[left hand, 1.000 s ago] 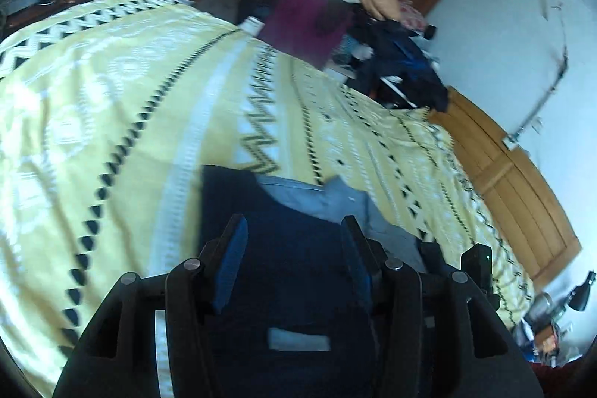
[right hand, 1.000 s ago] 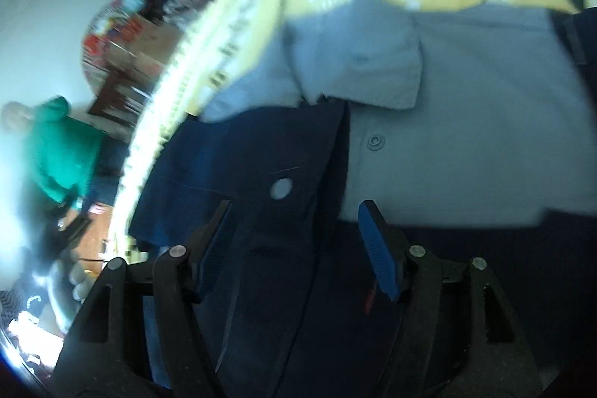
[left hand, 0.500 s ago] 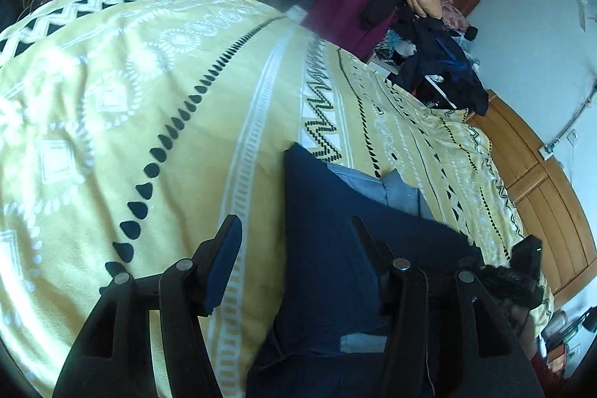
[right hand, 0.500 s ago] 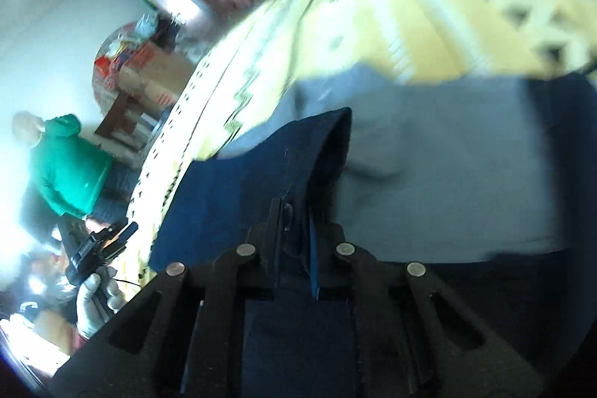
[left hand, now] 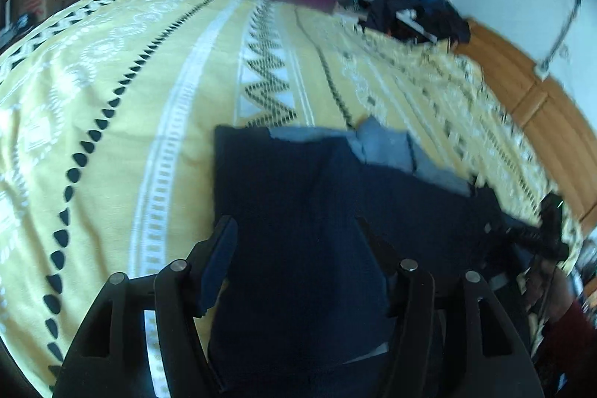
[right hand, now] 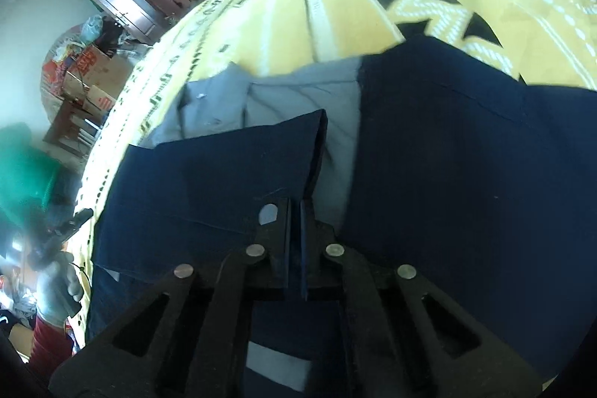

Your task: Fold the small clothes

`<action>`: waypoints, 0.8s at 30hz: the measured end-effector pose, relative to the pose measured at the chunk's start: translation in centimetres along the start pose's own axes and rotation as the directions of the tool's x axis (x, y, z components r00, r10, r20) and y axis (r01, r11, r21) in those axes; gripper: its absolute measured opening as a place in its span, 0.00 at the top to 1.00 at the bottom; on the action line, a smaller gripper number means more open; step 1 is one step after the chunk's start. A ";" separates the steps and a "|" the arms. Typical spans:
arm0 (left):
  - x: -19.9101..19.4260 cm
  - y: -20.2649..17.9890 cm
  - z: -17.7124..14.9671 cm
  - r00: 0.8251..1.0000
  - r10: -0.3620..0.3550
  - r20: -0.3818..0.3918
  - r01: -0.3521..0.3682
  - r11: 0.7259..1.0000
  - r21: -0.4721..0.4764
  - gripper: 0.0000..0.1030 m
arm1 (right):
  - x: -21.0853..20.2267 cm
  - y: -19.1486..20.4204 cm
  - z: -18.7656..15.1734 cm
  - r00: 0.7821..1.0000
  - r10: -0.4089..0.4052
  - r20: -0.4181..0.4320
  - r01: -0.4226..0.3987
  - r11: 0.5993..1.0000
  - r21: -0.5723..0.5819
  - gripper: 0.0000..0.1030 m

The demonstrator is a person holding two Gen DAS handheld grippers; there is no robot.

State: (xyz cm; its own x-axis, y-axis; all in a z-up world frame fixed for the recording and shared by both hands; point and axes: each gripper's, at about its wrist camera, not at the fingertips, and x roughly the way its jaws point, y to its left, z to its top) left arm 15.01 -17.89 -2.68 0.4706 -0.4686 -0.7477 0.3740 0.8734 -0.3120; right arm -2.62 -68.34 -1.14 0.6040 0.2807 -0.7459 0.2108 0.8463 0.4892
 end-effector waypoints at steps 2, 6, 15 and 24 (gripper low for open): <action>3.1 -0.2 -0.8 0.989 0.113 -0.093 -0.109 0.993 0.052 0.34 | -0.1 -0.4 -0.1 0.999 -0.046 0.004 0.046 0.999 -0.008 0.98; 4.5 0.9 -1.4 0.967 0.228 -0.113 -0.222 0.973 0.062 0.35 | -2.9 0.8 -0.3 0.993 -0.088 0.084 0.092 0.994 -0.054 0.94; 1.6 -0.9 -2.0 0.987 0.154 -0.039 -0.152 0.987 0.052 0.40 | 3.1 2.5 -2.7 0.996 0.062 -0.071 -0.067 0.995 -0.071 1.00; -1.1 -1.5 -0.7 0.996 0.094 -0.001 -0.094 0.995 -0.016 0.40 | -19.5 -13.2 -3.7 0.923 -0.293 0.250 0.215 0.930 0.297 0.22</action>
State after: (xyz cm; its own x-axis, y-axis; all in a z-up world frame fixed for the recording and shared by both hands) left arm 13.39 -18.59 -1.83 0.5028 -0.3844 -0.7742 0.3153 0.9155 -0.2498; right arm -20.00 -83.34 5.24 0.6880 -0.1025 -0.7184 0.5543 0.7133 0.4290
